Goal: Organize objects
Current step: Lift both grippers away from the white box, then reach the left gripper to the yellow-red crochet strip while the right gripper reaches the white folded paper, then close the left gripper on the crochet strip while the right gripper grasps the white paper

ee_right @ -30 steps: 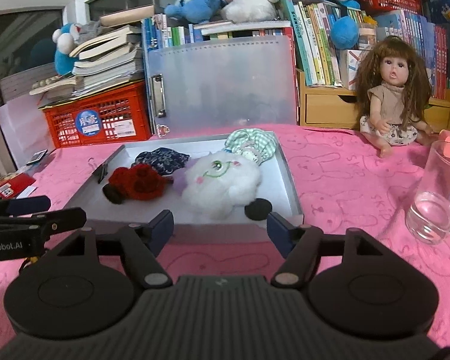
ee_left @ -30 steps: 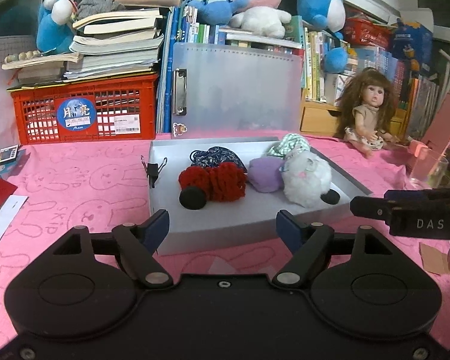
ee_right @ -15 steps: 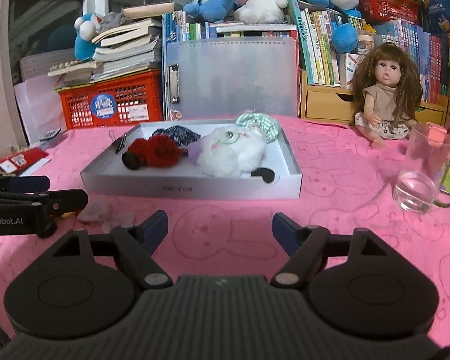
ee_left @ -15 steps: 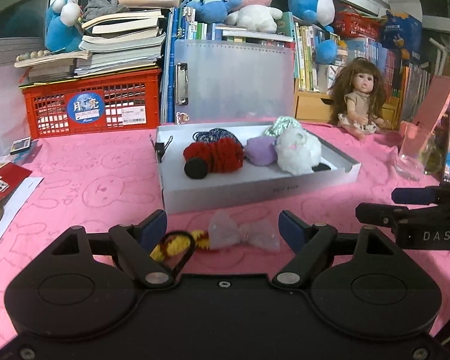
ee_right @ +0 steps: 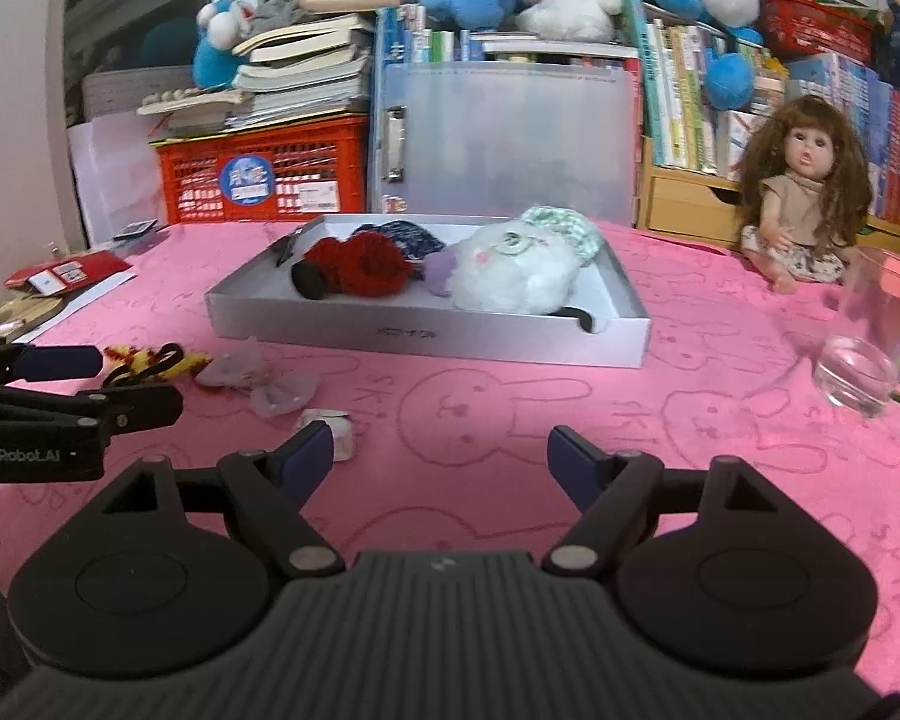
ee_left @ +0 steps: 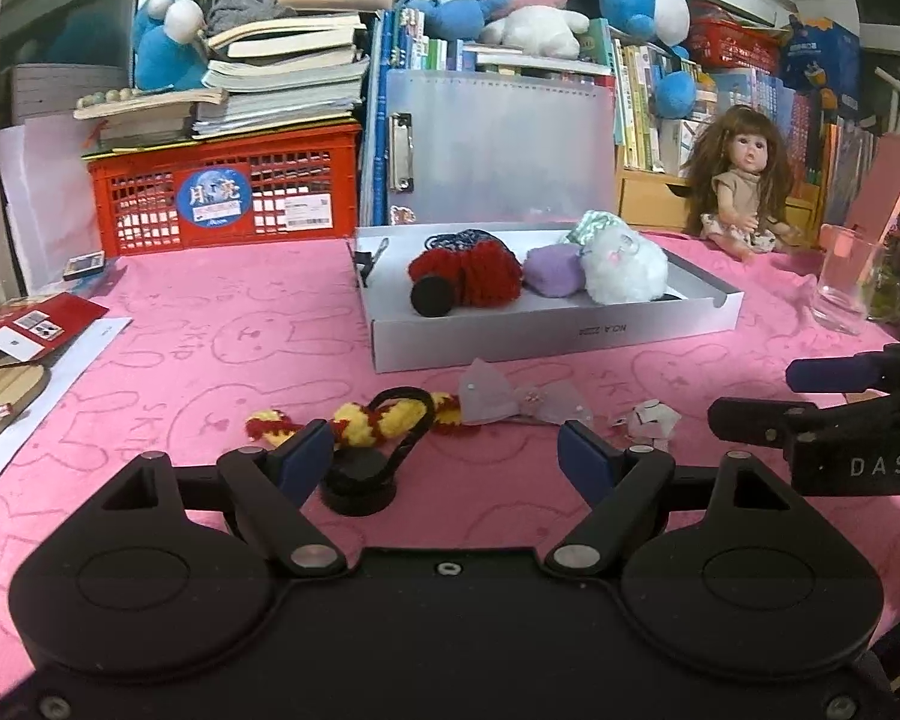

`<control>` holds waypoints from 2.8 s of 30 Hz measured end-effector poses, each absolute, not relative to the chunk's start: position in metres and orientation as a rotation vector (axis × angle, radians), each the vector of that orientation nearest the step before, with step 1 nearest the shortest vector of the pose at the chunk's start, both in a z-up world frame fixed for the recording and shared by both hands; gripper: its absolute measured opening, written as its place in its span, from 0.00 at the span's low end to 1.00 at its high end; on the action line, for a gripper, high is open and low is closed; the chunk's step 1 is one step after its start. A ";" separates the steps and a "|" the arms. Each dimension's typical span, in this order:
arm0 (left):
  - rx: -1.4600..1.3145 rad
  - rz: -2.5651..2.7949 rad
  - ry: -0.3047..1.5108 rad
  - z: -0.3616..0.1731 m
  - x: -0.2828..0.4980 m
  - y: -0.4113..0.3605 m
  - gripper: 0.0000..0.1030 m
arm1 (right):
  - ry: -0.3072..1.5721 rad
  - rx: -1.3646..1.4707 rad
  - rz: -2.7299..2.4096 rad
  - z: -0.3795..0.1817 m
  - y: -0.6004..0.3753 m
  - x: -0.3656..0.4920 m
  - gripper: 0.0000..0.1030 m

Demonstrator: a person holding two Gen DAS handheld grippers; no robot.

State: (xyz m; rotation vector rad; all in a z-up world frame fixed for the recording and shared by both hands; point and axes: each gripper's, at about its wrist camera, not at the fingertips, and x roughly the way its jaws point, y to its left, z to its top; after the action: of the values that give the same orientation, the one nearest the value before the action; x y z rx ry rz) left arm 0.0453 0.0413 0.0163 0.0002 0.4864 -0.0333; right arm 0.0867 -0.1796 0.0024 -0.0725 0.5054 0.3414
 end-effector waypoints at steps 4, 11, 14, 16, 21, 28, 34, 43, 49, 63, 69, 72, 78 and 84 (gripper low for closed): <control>0.001 -0.013 0.467 0.017 0.042 0.047 0.82 | 0.502 -0.074 0.364 -0.001 -0.170 0.087 0.84; -0.043 0.013 0.490 0.012 0.050 0.060 0.77 | 0.514 -0.064 0.382 -0.009 -0.155 0.092 0.84; -0.053 0.024 0.507 0.006 0.052 0.063 0.71 | 0.522 -0.079 0.385 -0.013 -0.149 0.095 0.84; -0.060 0.030 0.511 0.004 0.054 0.065 0.68 | 0.524 -0.089 0.388 -0.013 -0.147 0.097 0.84; -0.084 0.044 0.500 0.007 0.061 0.070 0.68 | 0.531 -0.083 0.393 -0.012 -0.142 0.103 0.84; -0.090 0.058 0.481 0.015 0.077 0.073 0.67 | 0.544 -0.083 0.408 -0.014 -0.137 0.109 0.84; -0.101 0.058 0.509 0.011 0.088 0.074 0.45 | 0.546 -0.046 0.404 -0.016 -0.141 0.108 0.84; -0.082 0.068 0.533 0.002 0.094 0.070 0.43 | 0.539 -0.062 0.399 -0.016 -0.139 0.107 0.83; -0.114 0.082 0.524 0.001 0.091 0.072 0.27 | 0.544 -0.055 0.395 -0.017 -0.140 0.107 0.80; -0.063 0.096 0.540 -0.002 0.095 0.067 0.29 | 0.544 -0.067 0.396 -0.018 -0.138 0.106 0.71; -0.053 0.099 0.549 -0.003 0.097 0.066 0.29 | 0.544 -0.067 0.397 -0.018 -0.138 0.107 0.70; -0.051 0.098 0.546 -0.003 0.096 0.066 0.28 | 0.544 -0.068 0.397 -0.018 -0.138 0.106 0.67; -0.059 0.106 0.540 -0.003 0.095 0.067 0.23 | 0.538 -0.064 0.391 -0.019 -0.139 0.106 0.54; -0.051 0.107 0.535 -0.001 0.091 0.068 0.21 | 0.528 -0.057 0.391 -0.020 -0.140 0.105 0.39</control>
State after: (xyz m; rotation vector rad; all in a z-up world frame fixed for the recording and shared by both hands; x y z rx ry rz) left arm 0.0912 0.0683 -0.0007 -0.0509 0.5351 0.1069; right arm 0.1053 -0.1400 -0.0196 -0.0567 0.5279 0.3913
